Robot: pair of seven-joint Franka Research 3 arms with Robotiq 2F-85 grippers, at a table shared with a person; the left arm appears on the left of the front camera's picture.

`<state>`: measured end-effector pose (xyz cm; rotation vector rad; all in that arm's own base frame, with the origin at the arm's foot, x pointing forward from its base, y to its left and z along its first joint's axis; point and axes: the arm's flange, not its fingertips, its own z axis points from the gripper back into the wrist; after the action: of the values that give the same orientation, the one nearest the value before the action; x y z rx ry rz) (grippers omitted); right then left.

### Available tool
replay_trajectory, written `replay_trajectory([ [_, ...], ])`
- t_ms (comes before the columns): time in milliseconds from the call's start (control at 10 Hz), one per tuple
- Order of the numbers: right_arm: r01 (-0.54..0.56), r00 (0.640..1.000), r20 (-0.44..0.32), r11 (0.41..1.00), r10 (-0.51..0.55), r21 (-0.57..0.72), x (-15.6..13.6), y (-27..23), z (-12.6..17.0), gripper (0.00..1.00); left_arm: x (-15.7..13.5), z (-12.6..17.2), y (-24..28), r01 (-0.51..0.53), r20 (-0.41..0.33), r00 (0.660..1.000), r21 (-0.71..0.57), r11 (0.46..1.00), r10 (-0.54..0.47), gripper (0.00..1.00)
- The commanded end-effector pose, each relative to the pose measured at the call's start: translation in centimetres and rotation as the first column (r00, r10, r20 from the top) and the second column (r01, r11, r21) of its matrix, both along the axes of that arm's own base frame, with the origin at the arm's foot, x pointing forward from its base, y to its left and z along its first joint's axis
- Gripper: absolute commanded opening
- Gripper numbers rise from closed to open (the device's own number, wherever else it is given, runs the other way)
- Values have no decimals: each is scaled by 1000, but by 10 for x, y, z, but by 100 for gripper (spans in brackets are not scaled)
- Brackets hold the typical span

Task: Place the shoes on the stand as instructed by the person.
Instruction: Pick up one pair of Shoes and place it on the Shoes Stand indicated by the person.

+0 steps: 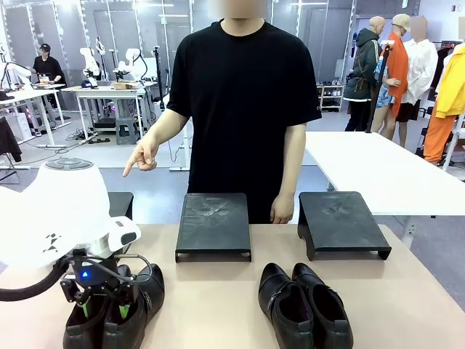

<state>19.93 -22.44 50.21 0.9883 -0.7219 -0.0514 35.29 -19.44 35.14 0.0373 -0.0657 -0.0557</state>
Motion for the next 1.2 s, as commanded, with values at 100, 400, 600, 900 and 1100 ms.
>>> replay_trajectory([
  [100, -9, 1000, 24, 1000, 9, -2, 0, 0, 1, 100, -15, -8, 3, -6, 22, 1000, -11, 1000, 7, 0],
  [400, -9, 1000, 24, 1000, 9, -2, 0, 0, 1, 100, -13, -10, 6, -32, 31, 999, -8, 999, 32, 0],
  [600, -9, 1000, 24, 1000, 9, -2, 0, 0, 1, 100, -11, -8, 5, -35, 31, 999, -13, 999, 35, 0],
  [900, -9, 1000, 24, 1000, 9, -2, 0, 0, 1, 100, -3, 48, 8, -26, 103, 994, 13, 1000, 25, 0],
  [1100, -9, 1000, 24, 1000, 9, -2, 0, 0, 1, 100, -4, 113, 21, 25, 149, 989, 9, 1000, -26, 0],
])
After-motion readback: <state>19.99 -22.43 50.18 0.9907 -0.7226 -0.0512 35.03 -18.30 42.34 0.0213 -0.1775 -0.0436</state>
